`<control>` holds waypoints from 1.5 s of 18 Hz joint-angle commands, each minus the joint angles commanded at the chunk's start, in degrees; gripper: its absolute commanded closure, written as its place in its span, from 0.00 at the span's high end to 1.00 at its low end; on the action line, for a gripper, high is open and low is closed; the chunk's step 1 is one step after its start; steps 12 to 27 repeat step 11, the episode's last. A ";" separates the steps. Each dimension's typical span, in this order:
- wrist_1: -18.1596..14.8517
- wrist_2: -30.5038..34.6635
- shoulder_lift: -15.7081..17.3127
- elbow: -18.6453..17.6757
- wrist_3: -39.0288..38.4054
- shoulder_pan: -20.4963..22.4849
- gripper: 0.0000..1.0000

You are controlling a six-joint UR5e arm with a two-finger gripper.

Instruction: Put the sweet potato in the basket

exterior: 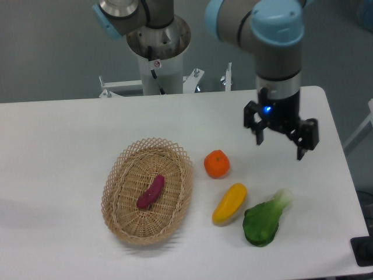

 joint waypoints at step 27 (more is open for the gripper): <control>-7.30 -1.05 0.89 0.97 8.55 2.82 1.00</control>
